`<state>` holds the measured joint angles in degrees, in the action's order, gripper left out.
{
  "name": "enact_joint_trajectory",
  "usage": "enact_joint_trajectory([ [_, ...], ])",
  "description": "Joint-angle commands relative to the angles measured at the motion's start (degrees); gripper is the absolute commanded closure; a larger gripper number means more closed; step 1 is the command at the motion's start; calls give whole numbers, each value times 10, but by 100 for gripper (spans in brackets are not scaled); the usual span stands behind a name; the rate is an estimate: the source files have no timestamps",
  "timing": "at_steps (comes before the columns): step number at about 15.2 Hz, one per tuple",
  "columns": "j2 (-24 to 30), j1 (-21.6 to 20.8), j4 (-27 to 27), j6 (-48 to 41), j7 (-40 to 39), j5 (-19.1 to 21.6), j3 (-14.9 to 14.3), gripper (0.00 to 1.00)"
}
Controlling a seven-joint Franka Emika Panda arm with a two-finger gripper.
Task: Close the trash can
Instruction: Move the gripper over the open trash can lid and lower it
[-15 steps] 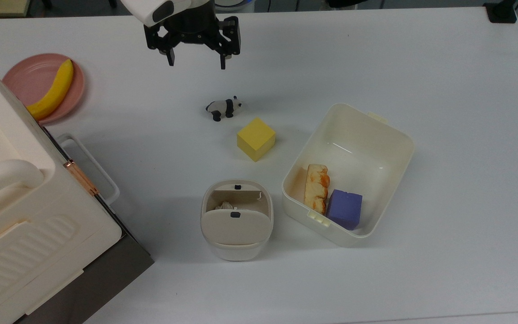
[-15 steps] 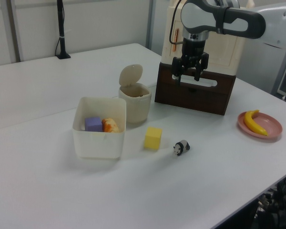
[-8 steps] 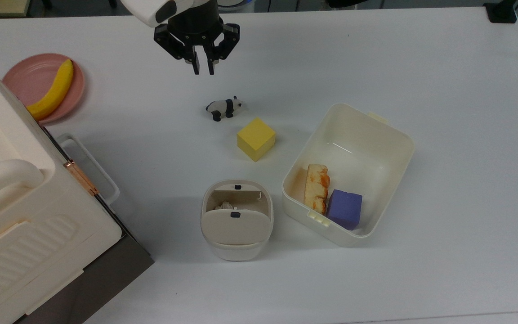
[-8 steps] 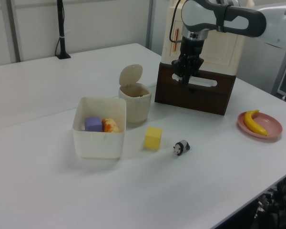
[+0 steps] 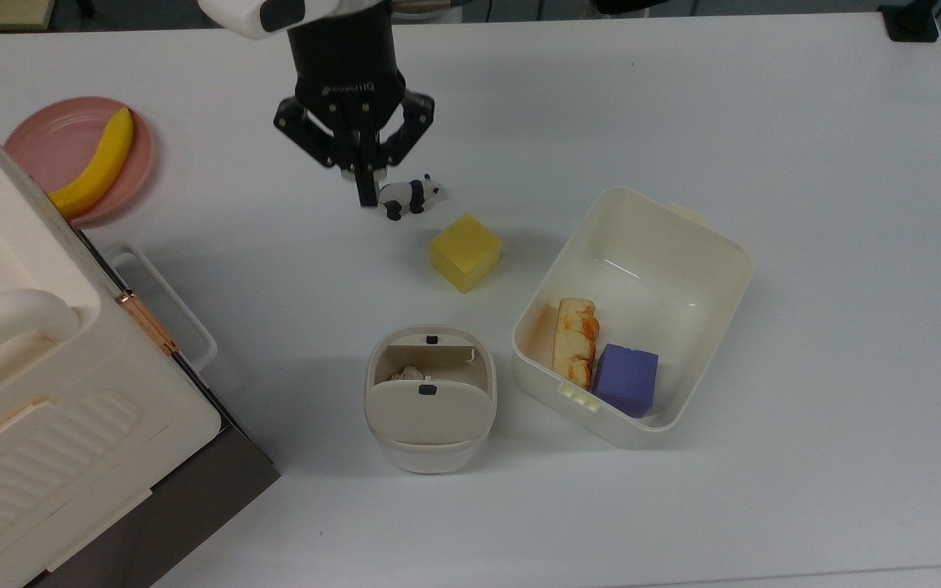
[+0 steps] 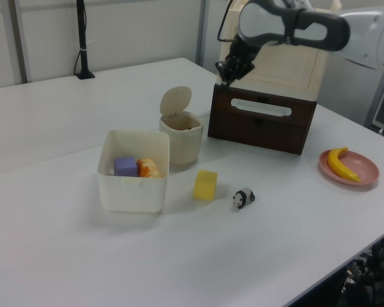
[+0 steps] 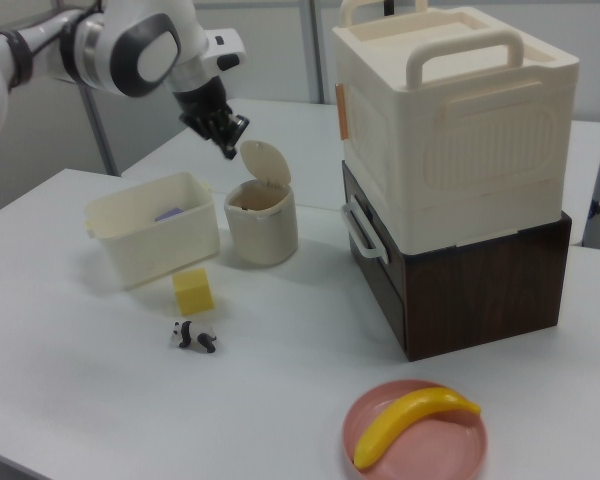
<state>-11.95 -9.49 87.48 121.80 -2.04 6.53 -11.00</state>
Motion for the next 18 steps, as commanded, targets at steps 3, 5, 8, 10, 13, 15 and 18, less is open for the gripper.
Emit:
enact_joint_trajectory([
  [3, -96, -17, -33, 248, 77, 9, 3, 100],
  [5, -116, -22, -43, 302, 96, 7, 3, 100],
  [8, -128, -22, -62, 315, 102, 6, 3, 100],
  [10, -142, -23, -73, 316, 102, 6, 3, 100],
  [13, -173, -23, -98, 316, 103, 6, 2, 100],
  [15, -180, -24, -99, 327, 113, 5, 1, 100],
  [18, -193, -26, -99, 330, 116, 3, -1, 100],
])
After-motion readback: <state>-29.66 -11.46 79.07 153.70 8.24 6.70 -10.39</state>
